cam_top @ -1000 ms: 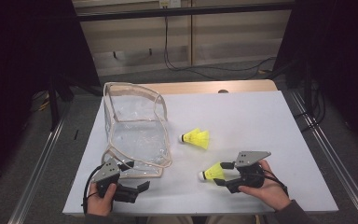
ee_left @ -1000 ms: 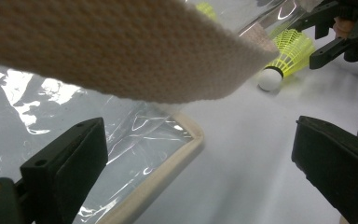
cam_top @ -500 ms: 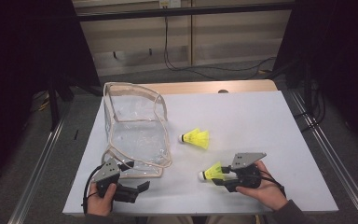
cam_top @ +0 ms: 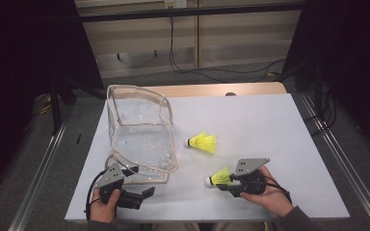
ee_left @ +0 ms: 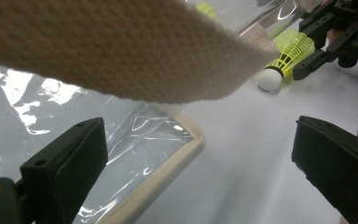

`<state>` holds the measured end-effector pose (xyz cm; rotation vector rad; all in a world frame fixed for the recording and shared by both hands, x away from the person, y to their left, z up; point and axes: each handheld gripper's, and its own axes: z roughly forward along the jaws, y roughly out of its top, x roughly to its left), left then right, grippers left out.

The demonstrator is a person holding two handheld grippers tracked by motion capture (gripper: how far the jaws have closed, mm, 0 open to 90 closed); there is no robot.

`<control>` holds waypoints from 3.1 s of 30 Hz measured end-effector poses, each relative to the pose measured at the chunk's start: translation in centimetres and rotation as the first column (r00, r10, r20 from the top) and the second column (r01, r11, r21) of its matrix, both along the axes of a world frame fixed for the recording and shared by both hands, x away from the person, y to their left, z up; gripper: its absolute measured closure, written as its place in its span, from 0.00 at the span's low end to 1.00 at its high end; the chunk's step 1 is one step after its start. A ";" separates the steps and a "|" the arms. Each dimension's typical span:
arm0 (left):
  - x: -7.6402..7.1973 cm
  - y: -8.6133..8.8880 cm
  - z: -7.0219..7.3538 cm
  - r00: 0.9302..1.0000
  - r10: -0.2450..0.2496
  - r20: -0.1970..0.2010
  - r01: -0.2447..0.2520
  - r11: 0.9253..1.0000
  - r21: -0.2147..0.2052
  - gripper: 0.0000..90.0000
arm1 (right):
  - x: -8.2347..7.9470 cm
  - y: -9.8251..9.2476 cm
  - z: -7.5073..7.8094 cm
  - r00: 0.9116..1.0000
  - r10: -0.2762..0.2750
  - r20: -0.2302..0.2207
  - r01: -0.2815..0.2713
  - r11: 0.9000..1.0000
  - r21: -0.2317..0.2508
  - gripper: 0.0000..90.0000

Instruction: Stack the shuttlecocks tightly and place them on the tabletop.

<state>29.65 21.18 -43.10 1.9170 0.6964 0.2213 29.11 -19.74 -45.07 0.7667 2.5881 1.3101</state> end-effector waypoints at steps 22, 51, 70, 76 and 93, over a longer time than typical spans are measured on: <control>0.0 0.0 0.0 1.000 -0.001 0.000 0.001 1.000 0.000 0.03 | 0.7 -0.5 0.6 1.000 0.000 0.014 0.000 0.999 0.040 0.94; 0.0 0.0 0.0 1.000 0.003 0.004 -0.003 1.000 -0.002 0.03 | 2.2 -2.3 1.8 0.991 -0.121 0.054 0.116 0.989 0.089 0.94; -0.1 0.0 0.0 1.000 0.003 0.005 -0.003 1.000 0.001 0.03 | 3.4 -2.6 2.1 0.978 -0.195 0.077 0.189 0.979 0.083 0.95; -0.1 0.0 0.0 1.000 0.003 0.005 -0.003 1.000 0.001 0.03 | 3.6 -2.7 2.0 0.974 -0.211 0.079 0.205 0.976 0.075 0.94; -0.1 0.0 0.0 1.000 0.005 0.007 -0.005 1.000 -0.002 0.03 | 4.2 -2.9 1.7 0.966 -0.246 0.082 0.240 0.968 0.071 0.94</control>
